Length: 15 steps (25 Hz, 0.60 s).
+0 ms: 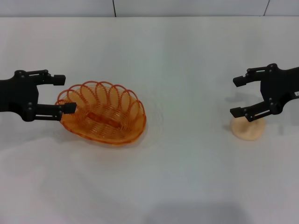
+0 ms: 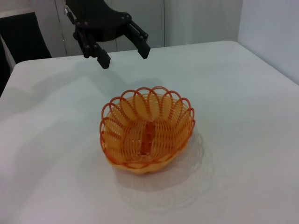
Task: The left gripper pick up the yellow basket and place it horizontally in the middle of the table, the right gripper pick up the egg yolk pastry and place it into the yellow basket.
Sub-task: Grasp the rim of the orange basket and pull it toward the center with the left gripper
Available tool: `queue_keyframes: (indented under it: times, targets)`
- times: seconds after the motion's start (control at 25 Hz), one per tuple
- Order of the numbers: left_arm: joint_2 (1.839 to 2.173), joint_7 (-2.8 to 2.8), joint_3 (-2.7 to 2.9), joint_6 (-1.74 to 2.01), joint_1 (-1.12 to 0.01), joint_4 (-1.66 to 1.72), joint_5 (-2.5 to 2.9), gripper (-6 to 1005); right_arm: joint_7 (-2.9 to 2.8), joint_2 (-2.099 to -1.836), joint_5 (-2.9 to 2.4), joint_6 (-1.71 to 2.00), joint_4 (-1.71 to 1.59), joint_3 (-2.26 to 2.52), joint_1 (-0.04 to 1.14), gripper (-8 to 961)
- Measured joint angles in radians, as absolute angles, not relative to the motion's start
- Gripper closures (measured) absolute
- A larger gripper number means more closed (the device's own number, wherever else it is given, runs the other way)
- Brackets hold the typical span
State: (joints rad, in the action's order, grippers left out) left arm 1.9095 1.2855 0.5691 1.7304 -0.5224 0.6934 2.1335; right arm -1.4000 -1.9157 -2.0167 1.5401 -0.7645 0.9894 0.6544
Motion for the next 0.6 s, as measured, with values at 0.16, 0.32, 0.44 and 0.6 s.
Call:
queue_keyframes:
  times: [0.16,0.32,0.44,0.6]
  targets:
    - [1.910,1.286,0.569,1.730,-0.519,0.693,2.134,166,-1.399,-1.922,-2.016,1.540,-0.764,0.989,0.653,84]
    - [1.910,1.284,0.569,1.730,-0.516,0.693,2.134,166,-1.399,-1.923,-2.017,1.540,-0.764,0.989,0.653,85]
    - [1.910,1.281,0.569,1.730,-0.514,0.693,2.134,166,-1.399,-1.925,-2.016,1.540,-0.764,0.990,0.653,85]
    - [1.910,1.282,0.569,1.730,-0.513,0.693,2.135,167,-1.399,-1.930,-2.017,1.540,-0.764,0.990,0.653,85]
